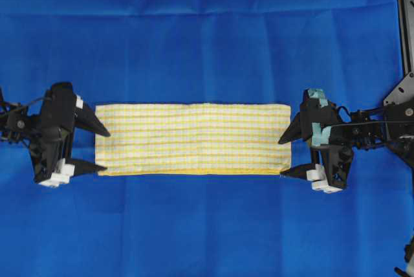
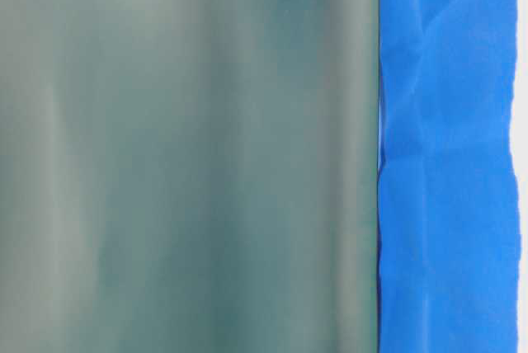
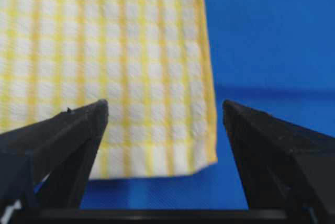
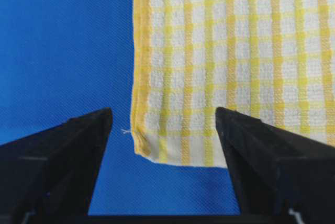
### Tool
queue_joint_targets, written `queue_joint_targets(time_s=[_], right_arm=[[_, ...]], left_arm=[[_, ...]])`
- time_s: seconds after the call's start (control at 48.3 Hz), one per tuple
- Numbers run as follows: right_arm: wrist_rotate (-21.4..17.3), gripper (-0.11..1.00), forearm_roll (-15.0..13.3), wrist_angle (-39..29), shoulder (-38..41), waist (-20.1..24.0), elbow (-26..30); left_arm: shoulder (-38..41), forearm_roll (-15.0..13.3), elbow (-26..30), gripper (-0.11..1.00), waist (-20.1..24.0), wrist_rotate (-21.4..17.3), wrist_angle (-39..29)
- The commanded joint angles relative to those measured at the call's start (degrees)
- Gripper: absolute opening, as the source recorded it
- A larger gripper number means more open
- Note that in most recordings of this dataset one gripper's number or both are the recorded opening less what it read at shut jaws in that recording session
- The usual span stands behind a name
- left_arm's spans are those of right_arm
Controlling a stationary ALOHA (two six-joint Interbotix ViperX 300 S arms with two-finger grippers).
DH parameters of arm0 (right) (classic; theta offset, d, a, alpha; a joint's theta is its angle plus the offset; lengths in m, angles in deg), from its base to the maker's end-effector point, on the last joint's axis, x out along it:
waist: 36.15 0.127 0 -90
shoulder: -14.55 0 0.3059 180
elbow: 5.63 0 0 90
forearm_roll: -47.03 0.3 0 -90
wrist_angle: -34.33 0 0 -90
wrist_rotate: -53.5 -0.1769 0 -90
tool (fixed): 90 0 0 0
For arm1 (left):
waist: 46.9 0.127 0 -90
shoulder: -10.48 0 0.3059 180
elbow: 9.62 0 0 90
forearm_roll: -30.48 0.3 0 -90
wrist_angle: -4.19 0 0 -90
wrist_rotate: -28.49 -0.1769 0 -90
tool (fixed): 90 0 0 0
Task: Fold the yellow towel.
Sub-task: 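Release the folded edge and open both grippers, then grasp both short ends of the folded towel strip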
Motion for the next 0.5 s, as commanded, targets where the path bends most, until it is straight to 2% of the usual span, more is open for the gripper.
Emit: queue_joint_targets(time_s=[0.0, 0.145, 0.311, 0.476], right_arm=[[0.18, 0.76, -0.09, 0.18, -1.32, -1.85, 0.09], [0.35, 0.77, -1.32, -0.70, -2.11, -7.65, -0.53], [0.35, 0.77, -4.66, -3.52, -1.93, -15.12, -0.18], [0.35, 0.77, -6.15, -5.98, -0.62, -17.31, 0.97]], left_arm=[[-1.67, 0.09, 0.79, 0.82, 2.11, -0.44, 0.18], [-1.32, 0.09, 1.23, 0.79, 7.38, -2.20, 0.00], [0.26, 0.09, 2.81, 0.78, 12.66, -6.68, -1.58], [3.96, 0.09, 4.22, 0.78, 13.97, -8.26, -3.43]])
